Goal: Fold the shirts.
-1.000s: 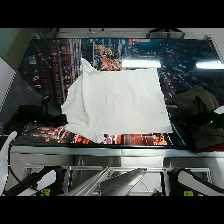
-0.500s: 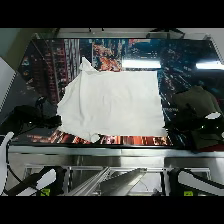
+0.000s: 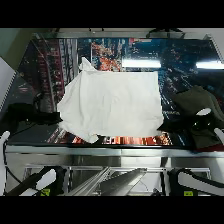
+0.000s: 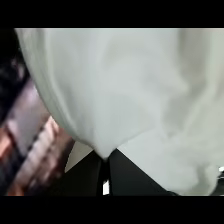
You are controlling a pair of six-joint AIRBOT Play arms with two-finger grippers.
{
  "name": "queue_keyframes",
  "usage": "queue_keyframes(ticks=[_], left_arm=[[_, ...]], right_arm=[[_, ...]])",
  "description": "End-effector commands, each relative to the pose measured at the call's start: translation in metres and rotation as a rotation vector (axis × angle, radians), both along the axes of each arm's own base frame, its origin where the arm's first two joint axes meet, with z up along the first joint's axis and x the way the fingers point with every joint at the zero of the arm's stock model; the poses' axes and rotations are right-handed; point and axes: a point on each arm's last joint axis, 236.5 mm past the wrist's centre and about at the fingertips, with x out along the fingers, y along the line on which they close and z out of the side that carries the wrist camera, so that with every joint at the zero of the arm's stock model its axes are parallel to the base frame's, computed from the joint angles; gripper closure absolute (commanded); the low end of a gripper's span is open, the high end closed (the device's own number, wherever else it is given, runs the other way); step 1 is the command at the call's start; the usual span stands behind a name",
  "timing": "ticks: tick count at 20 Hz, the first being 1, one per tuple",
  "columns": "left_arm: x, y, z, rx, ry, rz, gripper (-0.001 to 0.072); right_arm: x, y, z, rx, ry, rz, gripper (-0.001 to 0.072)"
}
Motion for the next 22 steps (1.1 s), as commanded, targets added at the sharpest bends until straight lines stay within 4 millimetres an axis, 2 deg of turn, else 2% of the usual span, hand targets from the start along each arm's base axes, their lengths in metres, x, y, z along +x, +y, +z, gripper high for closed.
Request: queue_keyframes(ticks=[1, 2, 3, 4, 5, 6, 8, 9, 10, 11, 12, 13, 14, 15, 17, 19, 22], left_arm=[[0.025, -0.040, 0.118, -0.176, -0.301, -0.106, 0.0693], [0.025, -0.053, 0.175, -0.211, -0.445, -0.155, 0.0693], [0.022, -0.062, 0.240, -0.227, -0.604, -0.182, 0.0692], [0.014, -0.065, 0.300, -0.216, -0.755, -0.178, 0.0692], [0.001, -0.065, 0.362, -0.181, -0.896, -0.137, 0.0692], [-0.019, -0.064, 0.416, -0.108, -1.021, -0.115, 0.0693], [-0.062, -0.069, 0.496, 0.068, -1.241, -0.096, 0.0693], [-0.079, -0.071, 0.523, 0.164, -1.319, -0.080, 0.0693], [-0.090, -0.069, 0.546, 0.249, -1.378, -0.051, 0.0693], [-0.095, -0.067, 0.561, 0.299, -1.409, -0.033, 0.0693], [-0.092, -0.059, 0.568, 0.330, -1.410, -0.018, 0.0693], [-0.082, -0.047, 0.565, 0.333, -1.376, -0.001, 0.0694], [-0.063, -0.033, 0.551, 0.311, -1.306, 0.005, 0.0694], [-0.042, -0.026, 0.527, 0.255, -1.217, -0.019, 0.0693], [0.010, -0.016, 0.456, 0.109, -0.991, -0.082, 0.0693], [0.059, -0.015, 0.382, 0.020, -0.803, -0.141, 0.0693], [0.115, -0.022, 0.274, 0.006, -0.562, -0.208, 0.0692]], right_arm=[[0.046, 0.020, 0.144, 0.178, -0.381, 0.012, 0.0694], [0.058, 0.018, 0.207, 0.195, -0.561, -0.010, 0.0693], [0.060, 0.014, 0.276, 0.180, -0.764, -0.029, 0.0693], [0.052, 0.009, 0.341, 0.117, -0.959, -0.039, 0.0693], [0.039, 0.004, 0.393, 0.022, -1.123, -0.050, 0.0693], [0.019, 0.001, 0.445, -0.085, -1.287, -0.072, 0.0693], [-0.022, 0.001, 0.520, -0.289, -1.532, -0.128, 0.0693], [-0.040, 0.003, 0.546, -0.394, -1.618, -0.145, 0.0693], [-0.052, 0.004, 0.562, -0.475, -1.672, -0.155, 0.0694], [-0.059, 0.007, 0.572, -0.508, -1.703, -0.154, 0.0694], [-0.058, 0.005, 0.575, -0.517, -1.708, -0.157, 0.0694], [-0.049, -0.005, 0.569, -0.519, -1.671, -0.174, 0.0694], [-0.034, -0.014, 0.556, -0.494, -1.604, -0.179, 0.0694], [-0.019, -0.019, 0.539, -0.435, -1.543, -0.160, 0.0694], [0.025, -0.030, 0.493, -0.296, -1.393, -0.144, 0.0694], [0.072, -0.036, 0.417, -0.204, -1.181, -0.112, 0.0694], [0.126, -0.017, 0.278, -0.109, -0.865, -0.013, 0.0694]])
